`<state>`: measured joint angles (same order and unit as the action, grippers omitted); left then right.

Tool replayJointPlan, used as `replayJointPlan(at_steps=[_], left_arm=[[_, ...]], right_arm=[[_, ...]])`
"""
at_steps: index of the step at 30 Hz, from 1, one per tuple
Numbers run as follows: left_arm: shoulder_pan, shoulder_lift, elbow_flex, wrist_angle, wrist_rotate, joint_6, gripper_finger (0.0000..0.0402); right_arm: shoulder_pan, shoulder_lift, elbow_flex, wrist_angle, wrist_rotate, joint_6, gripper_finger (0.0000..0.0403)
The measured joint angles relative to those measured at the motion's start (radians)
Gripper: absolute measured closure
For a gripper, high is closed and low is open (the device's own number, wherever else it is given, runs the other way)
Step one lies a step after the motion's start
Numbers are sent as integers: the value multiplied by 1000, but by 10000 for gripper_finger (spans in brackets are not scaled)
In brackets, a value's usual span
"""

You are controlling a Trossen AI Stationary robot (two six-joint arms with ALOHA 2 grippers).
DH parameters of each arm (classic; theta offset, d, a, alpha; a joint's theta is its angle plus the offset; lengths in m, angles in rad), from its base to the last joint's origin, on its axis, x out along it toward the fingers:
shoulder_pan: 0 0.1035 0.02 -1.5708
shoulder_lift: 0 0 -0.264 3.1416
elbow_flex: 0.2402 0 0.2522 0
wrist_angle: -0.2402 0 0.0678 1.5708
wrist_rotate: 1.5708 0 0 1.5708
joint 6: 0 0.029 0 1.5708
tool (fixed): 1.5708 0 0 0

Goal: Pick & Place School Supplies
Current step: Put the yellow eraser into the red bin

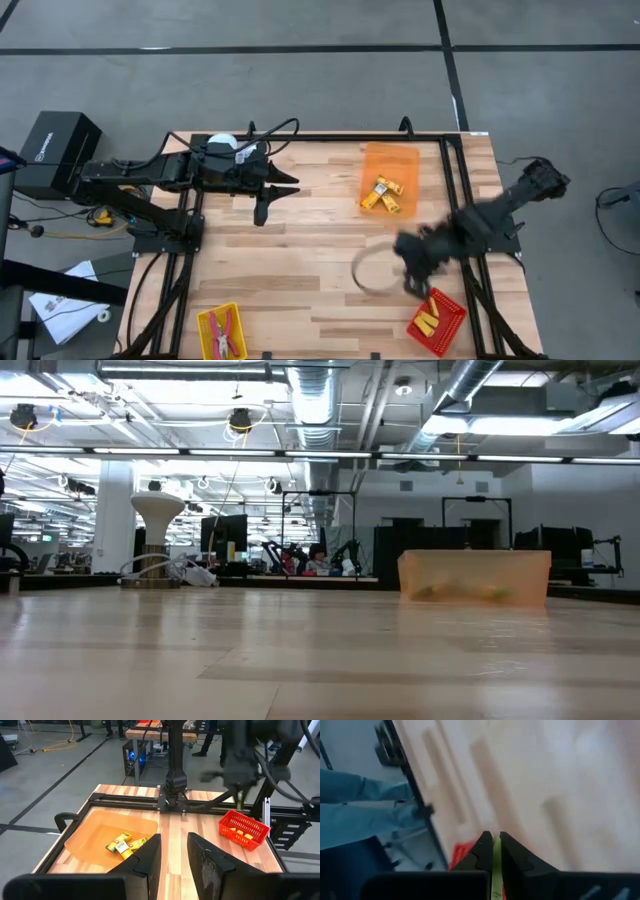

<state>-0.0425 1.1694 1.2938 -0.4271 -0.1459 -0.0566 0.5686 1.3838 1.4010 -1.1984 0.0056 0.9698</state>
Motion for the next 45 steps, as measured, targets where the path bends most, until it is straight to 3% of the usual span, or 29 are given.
replayJointPlan(at_steps=[7,14,23,45], left_arm=[[0,0,0,0,3,0,311],[0,0,0,0,3,0,311],[0,0,0,0,2,0,311],[0,0,0,0,0,-1,311]], right_arm=[[295,-13,-295,321,123,558,398],[430,89,-376,426,237,868,398],[517,211,-399,573,254,1020,398],[526,261,-398,602,304,1012,396]])
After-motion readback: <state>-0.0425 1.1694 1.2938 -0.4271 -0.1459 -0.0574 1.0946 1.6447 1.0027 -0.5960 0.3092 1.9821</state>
